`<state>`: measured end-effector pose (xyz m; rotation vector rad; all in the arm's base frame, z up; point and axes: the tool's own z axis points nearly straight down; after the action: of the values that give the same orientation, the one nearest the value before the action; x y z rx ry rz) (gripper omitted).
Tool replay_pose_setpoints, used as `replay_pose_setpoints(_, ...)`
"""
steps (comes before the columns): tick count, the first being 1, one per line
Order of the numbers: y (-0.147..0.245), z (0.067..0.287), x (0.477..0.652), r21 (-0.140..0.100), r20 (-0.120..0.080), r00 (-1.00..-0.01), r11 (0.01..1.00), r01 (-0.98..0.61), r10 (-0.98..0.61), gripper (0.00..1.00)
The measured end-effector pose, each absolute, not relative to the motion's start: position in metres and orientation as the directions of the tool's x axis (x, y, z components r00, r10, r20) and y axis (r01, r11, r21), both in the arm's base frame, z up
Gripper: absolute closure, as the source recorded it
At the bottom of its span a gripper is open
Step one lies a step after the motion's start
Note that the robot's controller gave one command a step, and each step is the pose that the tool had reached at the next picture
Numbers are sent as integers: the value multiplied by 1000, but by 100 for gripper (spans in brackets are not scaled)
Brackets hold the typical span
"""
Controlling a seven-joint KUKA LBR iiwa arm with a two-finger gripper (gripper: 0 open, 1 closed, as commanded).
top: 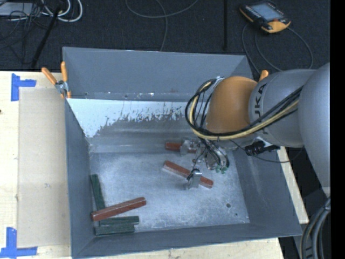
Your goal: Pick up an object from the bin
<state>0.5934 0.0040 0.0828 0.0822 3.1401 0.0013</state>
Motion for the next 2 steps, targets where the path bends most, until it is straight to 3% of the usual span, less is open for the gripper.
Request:
replay_pose_setpoints(1,-8,71,604,0,-2,-1000,1000,-17,-17,100)
replay_pose_setpoints(2,-8,70,604,0,-2,-1000,1000,-17,-17,100)
